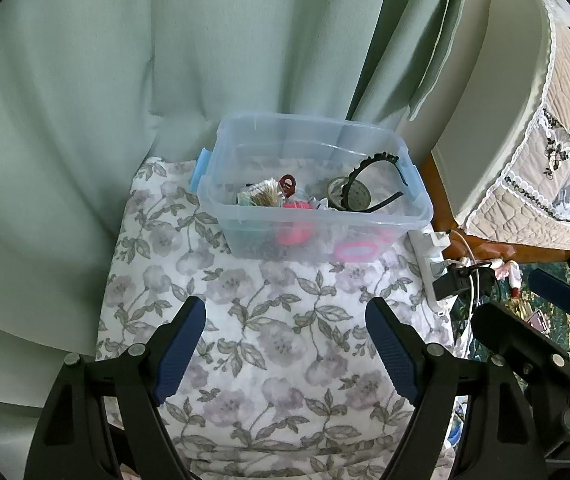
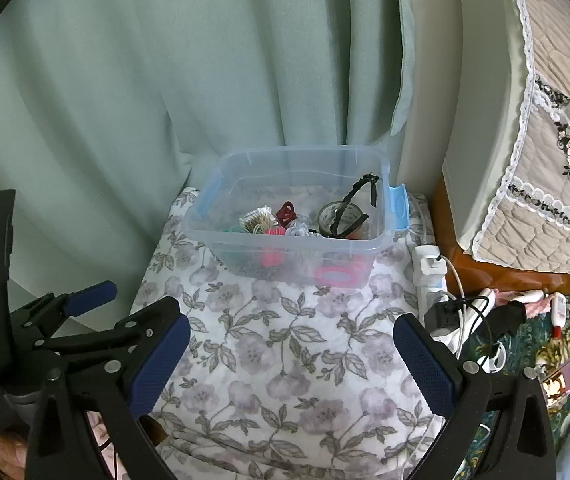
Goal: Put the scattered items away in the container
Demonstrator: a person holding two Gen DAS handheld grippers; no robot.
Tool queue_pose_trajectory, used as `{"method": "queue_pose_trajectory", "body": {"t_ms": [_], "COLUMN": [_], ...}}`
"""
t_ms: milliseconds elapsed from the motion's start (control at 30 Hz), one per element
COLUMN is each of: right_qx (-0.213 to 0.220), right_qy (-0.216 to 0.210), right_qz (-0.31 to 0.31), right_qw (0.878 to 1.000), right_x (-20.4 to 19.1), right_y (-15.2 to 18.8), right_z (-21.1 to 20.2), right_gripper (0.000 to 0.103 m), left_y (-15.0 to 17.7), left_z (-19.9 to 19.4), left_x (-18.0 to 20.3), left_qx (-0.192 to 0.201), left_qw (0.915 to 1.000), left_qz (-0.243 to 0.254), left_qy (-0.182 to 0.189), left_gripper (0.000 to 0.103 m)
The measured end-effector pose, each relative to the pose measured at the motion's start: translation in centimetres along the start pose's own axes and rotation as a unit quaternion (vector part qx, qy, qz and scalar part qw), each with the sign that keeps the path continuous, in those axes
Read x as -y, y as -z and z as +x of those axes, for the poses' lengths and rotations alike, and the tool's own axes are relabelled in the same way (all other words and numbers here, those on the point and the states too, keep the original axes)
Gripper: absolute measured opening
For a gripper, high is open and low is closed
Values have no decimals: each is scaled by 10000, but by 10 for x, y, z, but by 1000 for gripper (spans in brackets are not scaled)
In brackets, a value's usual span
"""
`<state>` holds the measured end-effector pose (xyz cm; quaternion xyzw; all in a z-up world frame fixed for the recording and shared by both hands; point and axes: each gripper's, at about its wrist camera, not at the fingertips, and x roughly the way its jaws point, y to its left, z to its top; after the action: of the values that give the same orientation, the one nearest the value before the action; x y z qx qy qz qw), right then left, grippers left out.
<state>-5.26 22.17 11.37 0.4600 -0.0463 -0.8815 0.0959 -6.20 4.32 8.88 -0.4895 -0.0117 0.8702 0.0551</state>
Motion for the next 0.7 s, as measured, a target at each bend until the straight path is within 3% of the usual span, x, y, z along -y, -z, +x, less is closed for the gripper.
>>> {"method": "queue_pose_trajectory", "body": {"t_ms": [233, 700], "right_qx": [-43, 22], "right_qy": [-162, -52], "right_qz": [-233, -64], "right_qw": [9996, 10000], "right_x": [22, 3], "right_y": [4, -5], "right_z": [-4, 0], "right_gripper": [103, 103], "left_y": [-3, -10], "left_z": [-3, -5], "left_x": [-1, -3], "left_qx": [22, 98], "left_qw": [10000, 9999], "left_qz": [23, 27], "left_qy": [-2, 4], "left_gripper": [83, 83]}}
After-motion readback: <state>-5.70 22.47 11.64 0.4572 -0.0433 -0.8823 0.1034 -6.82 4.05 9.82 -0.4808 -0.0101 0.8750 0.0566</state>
